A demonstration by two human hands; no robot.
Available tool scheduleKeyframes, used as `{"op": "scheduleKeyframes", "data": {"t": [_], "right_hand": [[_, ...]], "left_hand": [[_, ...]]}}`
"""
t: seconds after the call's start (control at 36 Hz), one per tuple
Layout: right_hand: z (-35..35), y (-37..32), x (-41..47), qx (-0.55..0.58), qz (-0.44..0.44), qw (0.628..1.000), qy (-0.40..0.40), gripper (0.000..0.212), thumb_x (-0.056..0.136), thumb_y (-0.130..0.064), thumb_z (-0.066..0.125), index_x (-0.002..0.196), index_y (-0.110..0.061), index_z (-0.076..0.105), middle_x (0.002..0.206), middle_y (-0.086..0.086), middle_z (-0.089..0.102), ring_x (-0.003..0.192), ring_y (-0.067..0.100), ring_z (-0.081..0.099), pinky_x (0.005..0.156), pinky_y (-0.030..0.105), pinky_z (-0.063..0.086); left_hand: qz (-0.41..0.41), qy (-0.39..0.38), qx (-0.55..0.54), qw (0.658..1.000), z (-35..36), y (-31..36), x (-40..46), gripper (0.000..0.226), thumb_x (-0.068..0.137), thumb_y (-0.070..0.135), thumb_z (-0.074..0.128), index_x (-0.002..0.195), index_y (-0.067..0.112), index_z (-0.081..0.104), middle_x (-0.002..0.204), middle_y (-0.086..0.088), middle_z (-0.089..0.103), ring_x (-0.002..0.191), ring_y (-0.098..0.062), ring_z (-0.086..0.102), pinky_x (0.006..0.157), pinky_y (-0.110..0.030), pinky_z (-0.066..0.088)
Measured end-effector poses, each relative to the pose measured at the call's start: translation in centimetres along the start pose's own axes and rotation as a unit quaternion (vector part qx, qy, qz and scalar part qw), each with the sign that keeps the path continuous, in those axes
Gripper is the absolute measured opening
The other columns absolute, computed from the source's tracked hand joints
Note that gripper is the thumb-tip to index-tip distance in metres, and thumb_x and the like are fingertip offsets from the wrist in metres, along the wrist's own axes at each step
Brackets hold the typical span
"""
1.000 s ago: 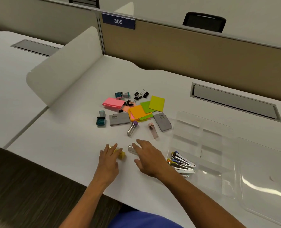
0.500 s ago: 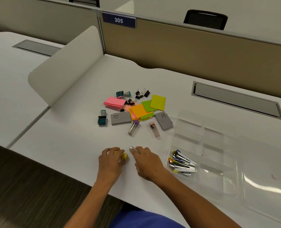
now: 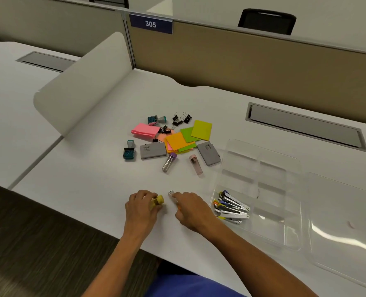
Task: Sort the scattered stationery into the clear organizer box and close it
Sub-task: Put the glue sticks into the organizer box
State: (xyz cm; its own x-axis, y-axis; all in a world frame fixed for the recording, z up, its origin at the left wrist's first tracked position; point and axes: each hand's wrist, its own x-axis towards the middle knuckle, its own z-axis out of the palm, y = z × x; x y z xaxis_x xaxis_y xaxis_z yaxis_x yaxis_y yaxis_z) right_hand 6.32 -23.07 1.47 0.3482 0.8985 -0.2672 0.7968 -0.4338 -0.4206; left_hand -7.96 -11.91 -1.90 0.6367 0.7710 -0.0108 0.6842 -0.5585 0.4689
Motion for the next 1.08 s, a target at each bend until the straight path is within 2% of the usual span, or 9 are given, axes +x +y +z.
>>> {"op": "scheduleKeyframes", "data": {"t": [0.17, 0.31, 0.42, 0.56, 0.75, 0.83, 0.92, 1.0, 1.08], "right_hand": [[-1.5, 0.8, -0.5, 0.110, 0.030, 0.991, 0.065, 0.039, 0.093, -0.023, 0.056, 0.132, -0.019, 0.054, 0.120, 0.006, 0.062, 0.105, 0.023, 0.057, 0.090, 0.034, 0.048], [-3.1, 1.6, -1.7, 0.190, 0.048, 0.974, 0.113, 0.032, 0.092, -0.026, 0.062, 0.124, -0.022, 0.059, 0.118, 0.002, 0.062, 0.100, 0.017, 0.057, 0.086, 0.028, 0.050], [-4.2, 2.6, -3.4, 0.231, 0.076, 0.957, 0.158, 0.028, 0.090, -0.035, 0.064, 0.115, -0.025, 0.062, 0.111, -0.004, 0.063, 0.094, 0.011, 0.057, 0.079, 0.020, 0.044], [-5.2, 4.0, -5.3, 0.268, 0.108, 0.936, 0.203, 0.026, 0.086, -0.042, 0.067, 0.108, -0.028, 0.066, 0.101, -0.008, 0.063, 0.092, 0.010, 0.057, 0.083, 0.029, 0.052], [-6.6, 6.1, -8.1, 0.357, 0.148, 0.872, 0.302, 0.019, 0.081, -0.041, 0.074, 0.097, -0.032, 0.068, 0.098, -0.013, 0.066, 0.091, 0.005, 0.061, 0.077, 0.021, 0.054], [-7.2, 7.1, -9.3, 0.359, 0.162, 0.856, 0.336, 0.017, 0.081, -0.036, 0.076, 0.096, -0.036, 0.066, 0.096, -0.015, 0.067, 0.090, 0.001, 0.060, 0.073, 0.012, 0.049], [-7.9, 8.1, -10.5, 0.365, 0.182, 0.839, 0.361, 0.018, 0.082, -0.032, 0.076, 0.099, -0.030, 0.069, 0.094, -0.014, 0.067, 0.086, 0.001, 0.059, 0.070, 0.010, 0.046], [-8.5, 9.3, -11.9, 0.368, 0.198, 0.823, 0.385, 0.020, 0.081, -0.029, 0.077, 0.100, -0.027, 0.071, 0.093, -0.013, 0.066, 0.078, -0.001, 0.057, 0.069, 0.009, 0.043], [-8.7, 10.5, -13.2, 0.357, 0.215, 0.818, 0.396, 0.020, 0.081, -0.032, 0.077, 0.100, -0.030, 0.071, 0.096, -0.013, 0.066, 0.083, 0.000, 0.057, 0.069, 0.009, 0.044]], "left_hand": [[-0.029, -0.007, -0.078, 0.997, -0.6, 2.0, -0.2, 0.035, 0.081, 0.035, 0.075, 0.111, 0.022, 0.063, 0.112, 0.001, 0.058, 0.097, -0.015, 0.046, 0.080, -0.032, 0.048], [-0.009, -0.016, -0.121, 0.992, -1.3, 4.4, 0.0, 0.034, 0.083, 0.030, 0.073, 0.114, 0.019, 0.062, 0.113, 0.003, 0.053, 0.102, -0.011, 0.045, 0.080, -0.024, 0.041], [0.009, -0.025, -0.154, 0.988, -1.7, 6.3, 0.6, 0.034, 0.085, 0.032, 0.071, 0.114, 0.019, 0.062, 0.109, 0.003, 0.055, 0.099, -0.014, 0.054, 0.081, -0.026, 0.048], [0.071, -0.034, -0.160, 0.984, -1.7, 8.7, 1.1, 0.030, 0.083, 0.032, 0.072, 0.110, 0.021, 0.063, 0.101, 0.006, 0.059, 0.093, -0.014, 0.054, 0.075, -0.024, 0.046], [0.131, -0.069, -0.183, 0.972, -1.3, 12.5, 1.6, 0.027, 0.085, 0.031, 0.071, 0.108, 0.020, 0.064, 0.095, 0.006, 0.061, 0.080, -0.008, 0.057, 0.065, -0.010, 0.041], [0.143, -0.093, -0.199, 0.965, -0.7, 13.8, 1.8, 0.030, 0.086, 0.032, 0.070, 0.113, 0.019, 0.062, 0.096, 0.007, 0.062, 0.082, -0.008, 0.060, 0.066, -0.011, 0.046], [0.140, -0.120, -0.232, 0.955, -0.6, 15.4, 1.7, 0.030, 0.088, 0.028, 0.069, 0.115, 0.026, 0.057, 0.097, 0.012, 0.061, 0.084, -0.004, 0.061, 0.068, -0.012, 0.051], [0.137, -0.150, -0.258, 0.945, -0.6, 16.9, 1.5, 0.032, 0.090, 0.025, 0.066, 0.118, 0.032, 0.050, 0.095, 0.017, 0.059, 0.083, 0.001, 0.062, 0.063, -0.004, 0.047], [0.142, -0.157, -0.277, 0.938, -0.3, 17.9, 1.4, 0.025, 0.089, 0.021, 0.067, 0.110, 0.028, 0.054, 0.096, 0.013, 0.061, 0.085, 0.000, 0.062, 0.064, -0.003, 0.046]]}}
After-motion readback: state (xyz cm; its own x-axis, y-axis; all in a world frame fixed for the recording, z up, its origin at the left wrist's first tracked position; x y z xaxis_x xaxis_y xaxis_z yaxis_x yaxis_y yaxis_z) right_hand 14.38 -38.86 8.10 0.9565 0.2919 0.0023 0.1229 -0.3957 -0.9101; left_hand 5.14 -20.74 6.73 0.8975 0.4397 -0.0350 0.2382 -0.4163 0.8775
